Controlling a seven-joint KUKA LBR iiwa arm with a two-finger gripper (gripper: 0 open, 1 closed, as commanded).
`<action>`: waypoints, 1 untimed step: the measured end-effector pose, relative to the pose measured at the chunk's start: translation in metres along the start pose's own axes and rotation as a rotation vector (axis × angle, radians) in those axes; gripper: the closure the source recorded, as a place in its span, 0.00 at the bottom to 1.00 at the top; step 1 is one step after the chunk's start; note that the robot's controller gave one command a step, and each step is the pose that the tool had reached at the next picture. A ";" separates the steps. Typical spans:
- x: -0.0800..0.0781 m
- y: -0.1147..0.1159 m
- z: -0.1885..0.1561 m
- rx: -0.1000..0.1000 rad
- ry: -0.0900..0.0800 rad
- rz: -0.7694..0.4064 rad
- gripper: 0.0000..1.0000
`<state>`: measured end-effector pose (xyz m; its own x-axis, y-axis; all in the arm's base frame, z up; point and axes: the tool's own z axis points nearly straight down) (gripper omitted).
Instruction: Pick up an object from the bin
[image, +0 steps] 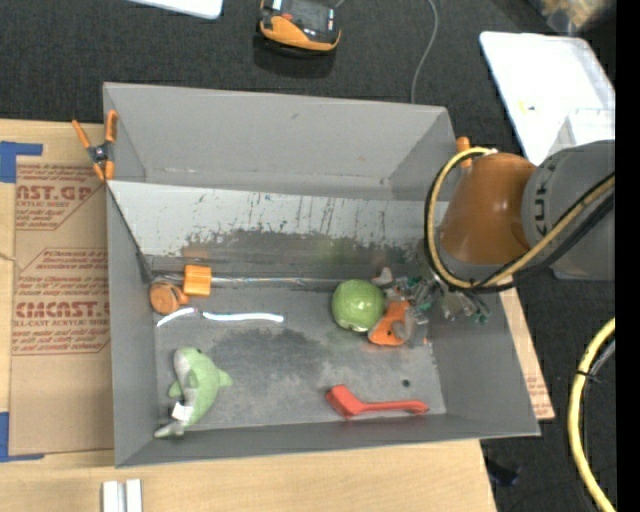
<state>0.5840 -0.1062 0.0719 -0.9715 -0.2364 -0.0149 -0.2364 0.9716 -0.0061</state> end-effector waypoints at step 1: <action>0.002 0.011 -0.001 0.004 -0.008 -0.203 1.00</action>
Offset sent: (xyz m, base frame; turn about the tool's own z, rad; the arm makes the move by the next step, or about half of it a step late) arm -0.0016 0.0085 -0.0019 -0.0445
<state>0.5797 -0.0963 0.0725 -0.9036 -0.4279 -0.0206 -0.4277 0.9038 -0.0140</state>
